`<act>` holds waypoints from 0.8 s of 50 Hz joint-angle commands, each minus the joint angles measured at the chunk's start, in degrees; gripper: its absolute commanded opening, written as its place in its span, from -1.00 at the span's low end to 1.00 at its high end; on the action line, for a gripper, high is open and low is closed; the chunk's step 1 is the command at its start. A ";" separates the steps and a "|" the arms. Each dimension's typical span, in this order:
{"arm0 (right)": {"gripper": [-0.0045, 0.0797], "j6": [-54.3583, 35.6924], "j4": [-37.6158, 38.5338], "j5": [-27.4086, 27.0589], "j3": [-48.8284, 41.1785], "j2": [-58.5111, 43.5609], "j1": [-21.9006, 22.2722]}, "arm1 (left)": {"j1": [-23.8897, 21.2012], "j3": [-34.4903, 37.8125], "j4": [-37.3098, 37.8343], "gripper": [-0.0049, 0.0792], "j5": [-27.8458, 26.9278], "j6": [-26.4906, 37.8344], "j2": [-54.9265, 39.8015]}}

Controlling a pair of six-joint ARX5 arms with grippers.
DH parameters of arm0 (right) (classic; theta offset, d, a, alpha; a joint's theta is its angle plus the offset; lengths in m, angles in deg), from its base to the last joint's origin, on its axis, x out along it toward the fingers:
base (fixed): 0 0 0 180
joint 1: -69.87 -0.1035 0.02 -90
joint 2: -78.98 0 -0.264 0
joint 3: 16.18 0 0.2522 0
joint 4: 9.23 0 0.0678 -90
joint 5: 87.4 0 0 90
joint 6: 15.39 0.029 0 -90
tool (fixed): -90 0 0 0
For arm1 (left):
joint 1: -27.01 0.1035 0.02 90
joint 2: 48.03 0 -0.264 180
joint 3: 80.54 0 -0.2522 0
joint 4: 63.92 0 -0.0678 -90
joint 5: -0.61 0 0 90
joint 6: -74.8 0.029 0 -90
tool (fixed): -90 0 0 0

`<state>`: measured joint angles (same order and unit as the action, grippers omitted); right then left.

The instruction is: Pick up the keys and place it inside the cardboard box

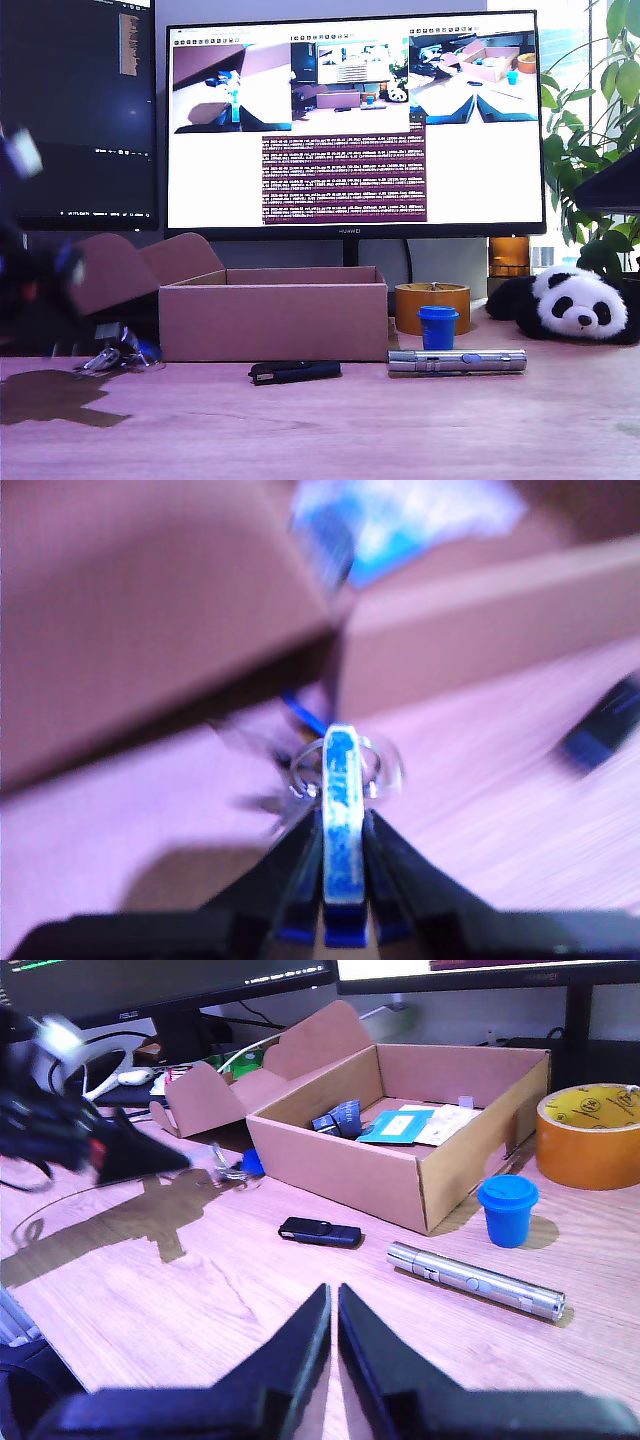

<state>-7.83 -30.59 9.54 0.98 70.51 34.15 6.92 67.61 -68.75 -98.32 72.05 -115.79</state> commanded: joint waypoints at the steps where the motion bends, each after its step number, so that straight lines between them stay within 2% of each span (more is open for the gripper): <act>1: -0.92 -0.09 0.44 -0.09 -0.72 -0.37 -0.15 | -0.59 1.07 0.79 -0.93 -0.11 0.26 2.51; 18: -0.92 -0.09 0.44 -0.09 -0.72 -0.37 -0.15 | -5.62 -0.76 2.29 -0.93 -2.40 0.13 13.14; 28: -0.92 -0.07 0.44 -0.09 -0.72 -0.37 -0.15 | -7.98 -4.66 1.99 -0.93 -2.40 0.22 13.16; 40: -0.92 -0.09 0.46 -0.09 -0.72 -0.37 -0.15 | -8.22 -9.60 -0.87 -0.93 -2.40 2.12 10.47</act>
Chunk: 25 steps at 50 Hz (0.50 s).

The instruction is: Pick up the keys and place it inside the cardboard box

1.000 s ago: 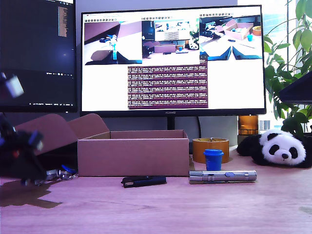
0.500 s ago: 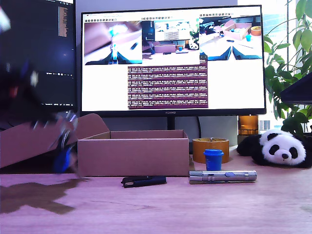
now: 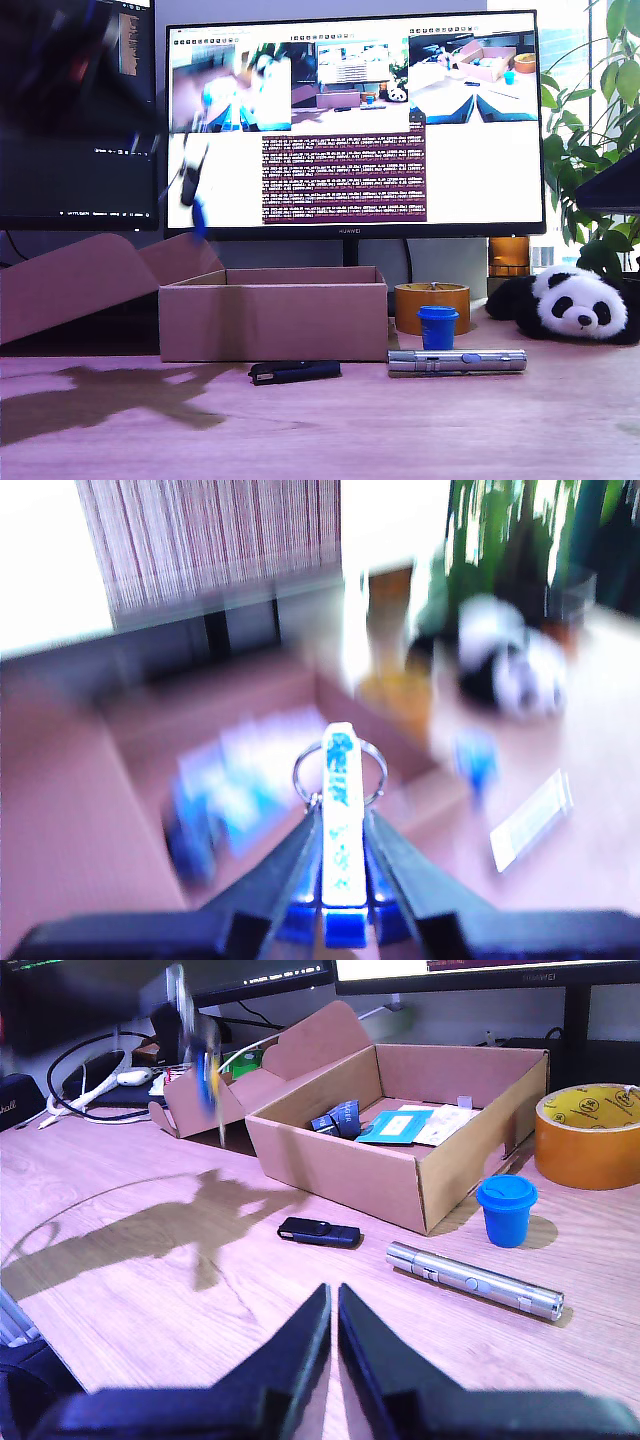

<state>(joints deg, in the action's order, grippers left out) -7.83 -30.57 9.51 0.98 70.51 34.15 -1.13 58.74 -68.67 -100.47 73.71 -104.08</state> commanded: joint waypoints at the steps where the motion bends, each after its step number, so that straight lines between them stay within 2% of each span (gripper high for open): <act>1: -0.92 -0.09 0.44 -0.07 -0.72 -0.37 -0.15 | -0.17 -1.18 -1.05 -0.93 -0.26 1.75 -1.64; 8: -0.92 -0.07 0.42 -0.07 -0.72 -0.37 -0.15 | -0.15 -4.31 -2.60 -0.93 -0.26 4.55 -5.66; 25: -0.92 -0.09 0.42 -0.07 -0.72 -0.37 -0.15 | -0.17 -15.41 -2.95 -0.93 -1.01 6.16 -20.28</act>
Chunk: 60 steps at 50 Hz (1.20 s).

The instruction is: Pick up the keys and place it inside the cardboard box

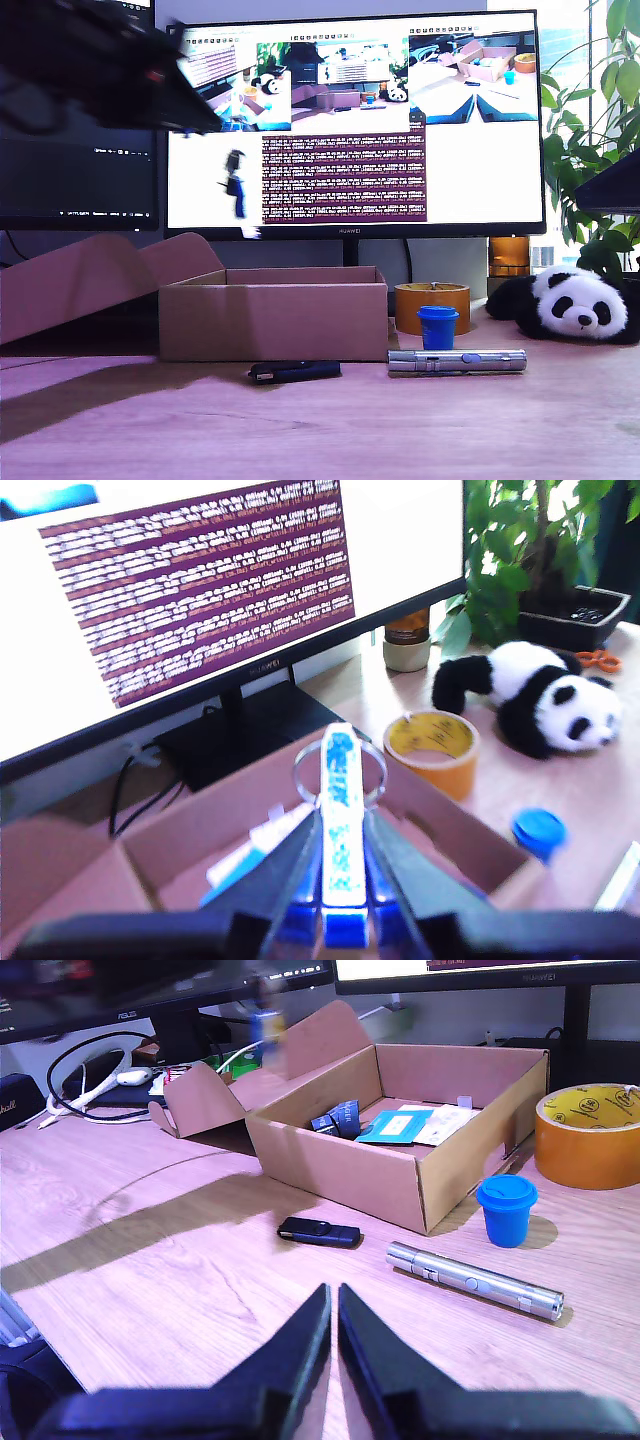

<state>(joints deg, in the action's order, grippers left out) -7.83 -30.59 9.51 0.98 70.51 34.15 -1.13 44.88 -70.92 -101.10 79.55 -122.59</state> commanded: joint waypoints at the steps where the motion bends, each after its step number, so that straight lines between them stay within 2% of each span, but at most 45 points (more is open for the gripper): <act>1: -0.92 -0.09 0.44 -0.07 -0.72 -0.37 -0.15 | -0.15 -2.49 -0.52 -0.93 -0.68 0.31 -2.91; 9: -0.92 -0.09 0.44 -0.09 -0.72 -0.37 -0.15 | -0.17 -9.11 2.12 -0.93 -2.25 0.24 -10.51; 31: -0.92 -0.09 0.44 -0.09 -0.72 -0.37 -0.15 | -0.55 -24.94 20.22 -0.93 -2.51 0.17 -27.15; 46: -0.92 -0.09 0.44 -0.13 -0.72 -0.37 -0.15 | -0.55 -25.99 26.36 -0.93 -2.69 -0.20 -32.20; 60: -0.92 -0.09 0.46 -1.55 -0.72 -0.37 -0.15 | -0.52 -25.99 26.75 -0.90 -2.80 -0.22 -32.37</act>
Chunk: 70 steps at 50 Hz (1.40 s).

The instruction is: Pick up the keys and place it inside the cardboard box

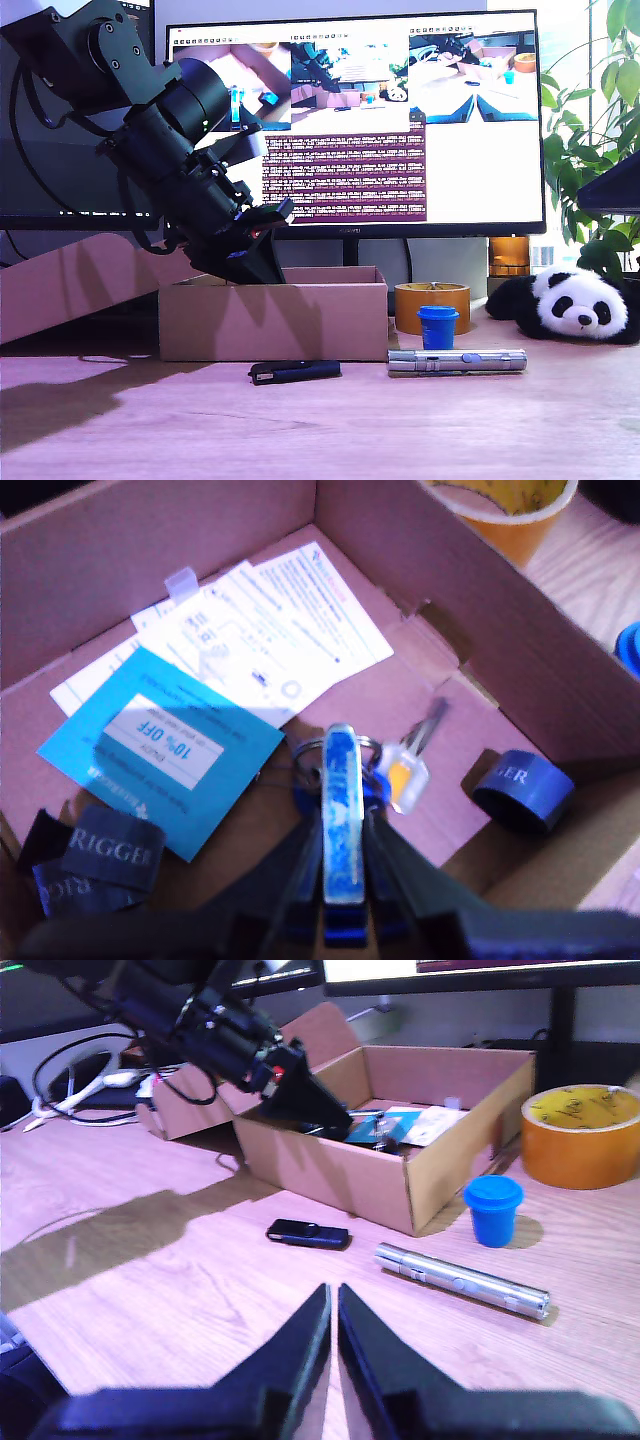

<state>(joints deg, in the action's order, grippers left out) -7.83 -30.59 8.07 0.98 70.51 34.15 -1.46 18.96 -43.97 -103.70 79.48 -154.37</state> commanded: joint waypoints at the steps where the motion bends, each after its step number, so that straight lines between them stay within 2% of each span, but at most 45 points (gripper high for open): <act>1: -0.92 -0.09 0.46 -0.11 -0.72 -0.37 -0.15 | -0.20 -0.07 -0.20 -0.90 -0.20 -0.15 -0.59; 4: -0.92 -0.09 0.46 -0.11 -0.72 -0.37 -0.15 | -0.20 -0.07 -0.26 -0.84 -0.22 -0.13 -0.59; 11: -0.92 -0.09 0.46 -0.11 -0.72 -0.37 -0.15 | -0.20 -0.07 -0.55 -0.49 -0.20 -0.15 -0.59; 21: -0.92 -0.09 0.46 -0.11 -0.72 -0.37 -0.15 | -0.20 -0.13 -0.46 -0.47 -0.42 -0.15 -0.57; 24: -0.92 -0.09 0.46 -0.15 -0.72 -0.37 -0.15 | -0.20 -0.15 -0.11 -0.51 -0.98 -0.13 -0.48; 34: -0.92 -0.13 0.46 -3.69 -0.72 -0.37 -0.13 | -0.20 -0.15 0.46 -0.93 -3.48 -0.13 1.68; 48: -0.92 -4.11 0.46 -12.33 -0.72 -0.37 0.74 | -0.20 -0.13 3.19 -0.93 -3.21 -0.13 8.48; 58: -0.92 -5.97 0.44 -15.30 -0.72 -0.37 5.81 | -0.15 -0.09 3.80 -0.93 -2.32 -0.13 11.91; 64: -0.92 -5.90 0.42 -15.15 -0.72 -0.35 12.20 | -0.15 0.48 4.55 -0.93 -1.70 -0.13 13.49; 70: -0.92 -4.59 0.48 -11.45 -0.72 -0.35 18.88 | -0.11 2.73 4.42 -0.93 -1.55 -0.13 15.78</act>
<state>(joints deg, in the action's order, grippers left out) -13.14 -30.61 -4.63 0.98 70.49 51.22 -1.46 19.26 -39.29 -105.36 79.48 -141.04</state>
